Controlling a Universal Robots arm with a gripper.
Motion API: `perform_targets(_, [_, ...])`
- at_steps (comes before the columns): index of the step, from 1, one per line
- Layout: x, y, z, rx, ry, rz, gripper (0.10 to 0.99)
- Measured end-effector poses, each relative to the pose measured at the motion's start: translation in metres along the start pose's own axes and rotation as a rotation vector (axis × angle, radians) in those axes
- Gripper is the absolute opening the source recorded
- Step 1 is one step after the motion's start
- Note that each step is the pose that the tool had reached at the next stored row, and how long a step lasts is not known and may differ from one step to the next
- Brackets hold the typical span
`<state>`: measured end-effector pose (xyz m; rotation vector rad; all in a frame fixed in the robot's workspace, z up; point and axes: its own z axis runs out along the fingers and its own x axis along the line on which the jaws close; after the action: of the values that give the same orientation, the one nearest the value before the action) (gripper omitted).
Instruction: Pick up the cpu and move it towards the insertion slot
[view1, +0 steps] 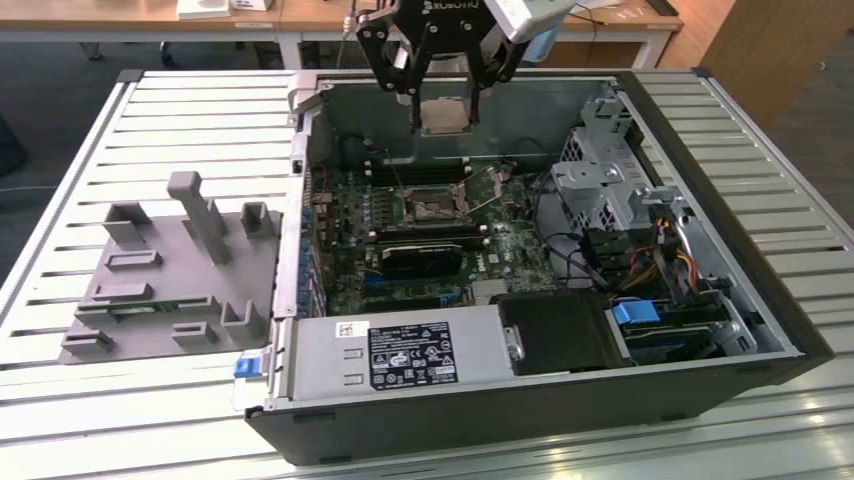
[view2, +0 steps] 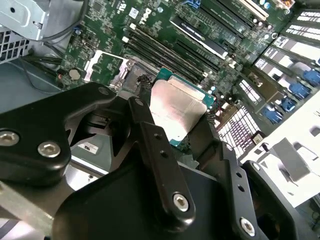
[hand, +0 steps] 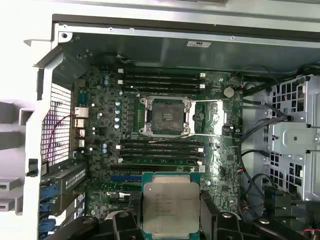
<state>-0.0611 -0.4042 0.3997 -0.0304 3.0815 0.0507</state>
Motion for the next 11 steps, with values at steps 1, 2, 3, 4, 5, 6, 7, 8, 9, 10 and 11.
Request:
perform_targets(1, [-0.0019,0.0,0.0003,0.0,0.0,0.0,0.541])
perform_targets(2, [-0.0037,-0.0001,0.0006,0.0,0.0,0.0,0.541])
perform_targets(3, [-0.0052,-0.0001,0.0009,0.0,0.0,0.0,0.541])
perform_targets(4, [-0.0066,-0.0001,0.0012,0.0,-0.0001,0.0,0.541])
perform_targets(5, [-0.008,-0.0001,0.0014,0.0,0.0,0.0,0.541])
perform_targets(6, [-0.0096,-0.0001,0.0016,0.0,0.0,0.0,0.541])
perform_targets(7, [-0.0113,-0.0002,0.0019,0.0,0.0,0.0,0.541])
perform_targets(8, [-0.0129,-0.0002,0.0022,0.0,0.0,0.0,0.541])
perform_targets(9, [-0.0144,-0.0003,0.0025,0.0,0.0,0.0,0.541])
perform_targets(10, [-0.016,-0.0003,0.0027,0.0,0.0,0.0,0.541])
perform_targets(11, [-0.0174,-0.0002,0.003,0.0,0.0,0.0,0.541])
